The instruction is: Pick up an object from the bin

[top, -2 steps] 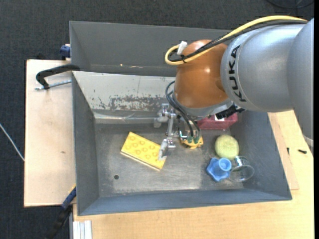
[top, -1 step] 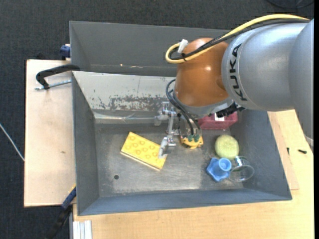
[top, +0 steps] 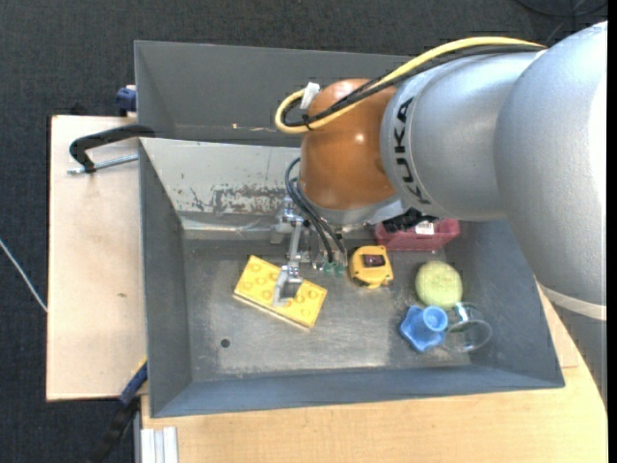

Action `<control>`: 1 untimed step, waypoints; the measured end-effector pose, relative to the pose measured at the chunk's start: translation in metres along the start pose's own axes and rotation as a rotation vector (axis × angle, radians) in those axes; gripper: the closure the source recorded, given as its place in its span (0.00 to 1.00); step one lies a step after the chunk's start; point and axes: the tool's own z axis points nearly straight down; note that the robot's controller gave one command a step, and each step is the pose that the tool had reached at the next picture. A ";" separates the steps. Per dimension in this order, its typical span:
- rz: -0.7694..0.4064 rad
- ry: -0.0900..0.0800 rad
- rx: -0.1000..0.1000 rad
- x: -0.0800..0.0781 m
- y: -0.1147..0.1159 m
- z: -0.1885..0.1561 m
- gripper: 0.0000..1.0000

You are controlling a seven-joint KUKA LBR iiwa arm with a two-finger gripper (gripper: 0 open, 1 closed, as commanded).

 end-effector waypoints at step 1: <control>0.170 0.005 0.001 0.007 0.007 0.009 0.00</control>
Offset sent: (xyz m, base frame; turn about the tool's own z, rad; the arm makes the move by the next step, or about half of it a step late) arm -0.0100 -0.0015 -0.0050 0.0878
